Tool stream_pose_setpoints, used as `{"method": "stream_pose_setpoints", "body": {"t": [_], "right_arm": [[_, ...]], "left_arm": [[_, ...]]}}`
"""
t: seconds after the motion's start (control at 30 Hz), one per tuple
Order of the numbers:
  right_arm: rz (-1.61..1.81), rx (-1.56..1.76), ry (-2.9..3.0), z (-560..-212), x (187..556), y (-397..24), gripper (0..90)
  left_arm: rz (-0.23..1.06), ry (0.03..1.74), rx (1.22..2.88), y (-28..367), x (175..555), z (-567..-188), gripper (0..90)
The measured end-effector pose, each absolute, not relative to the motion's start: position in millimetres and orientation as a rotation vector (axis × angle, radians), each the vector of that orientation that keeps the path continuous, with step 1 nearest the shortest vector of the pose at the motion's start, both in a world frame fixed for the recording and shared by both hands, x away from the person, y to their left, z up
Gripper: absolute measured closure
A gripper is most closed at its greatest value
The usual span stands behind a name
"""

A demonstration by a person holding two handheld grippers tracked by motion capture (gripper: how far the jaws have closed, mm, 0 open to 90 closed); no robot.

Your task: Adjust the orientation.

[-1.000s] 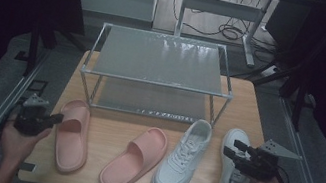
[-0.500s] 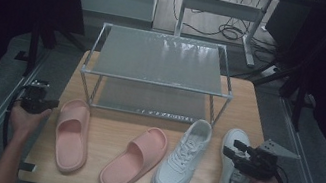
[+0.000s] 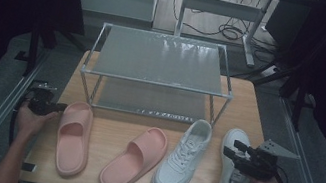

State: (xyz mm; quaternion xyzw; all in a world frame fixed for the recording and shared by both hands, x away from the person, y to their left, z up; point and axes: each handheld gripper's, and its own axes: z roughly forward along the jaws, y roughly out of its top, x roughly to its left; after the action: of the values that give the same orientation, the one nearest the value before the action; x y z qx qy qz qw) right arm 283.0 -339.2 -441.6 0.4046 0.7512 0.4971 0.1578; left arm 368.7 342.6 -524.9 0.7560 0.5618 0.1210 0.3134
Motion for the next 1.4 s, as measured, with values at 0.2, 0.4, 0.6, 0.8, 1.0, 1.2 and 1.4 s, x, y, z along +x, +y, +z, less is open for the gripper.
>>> {"method": "stream_pose_setpoints", "body": {"t": [0.2, 0.4, 0.6, 0.8, 1.0, 1.2, 1.4], "right_arm": [[1.419, 1.153, 2.154, -442.4, 283.4, -337.8, 44.2], [1.423, 1.150, 2.152, -441.4, 282.5, -338.8, 44.2], [1.426, 1.153, 2.147, -441.2, 282.6, -339.4, 44.2], [1.425, 1.142, 2.150, -440.8, 282.2, -338.5, 44.2], [1.424, 1.151, 2.151, -441.6, 282.8, -339.2, 44.2], [1.424, 1.151, 2.152, -441.7, 282.8, -339.2, 44.2], [1.420, 1.146, 2.157, -442.1, 283.0, -338.3, 44.2]], "left_arm": [[0.310, 1.422, 2.022, 320.3, 369.0, -521.2, 90.0], [0.293, 1.397, 2.021, 303.9, 371.0, -521.9, 90.0], [0.275, 1.387, 2.013, 294.6, 370.3, -522.6, 90.0], [0.265, 1.377, 2.008, 284.2, 370.5, -523.0, 90.0], [0.250, 1.362, 2.001, 273.8, 371.7, -523.8, 90.0], [0.241, 1.347, 2.003, 268.2, 371.7, -523.2, 90.0], [0.236, 1.328, 2.022, 261.2, 372.6, -522.1, 90.0]]}}
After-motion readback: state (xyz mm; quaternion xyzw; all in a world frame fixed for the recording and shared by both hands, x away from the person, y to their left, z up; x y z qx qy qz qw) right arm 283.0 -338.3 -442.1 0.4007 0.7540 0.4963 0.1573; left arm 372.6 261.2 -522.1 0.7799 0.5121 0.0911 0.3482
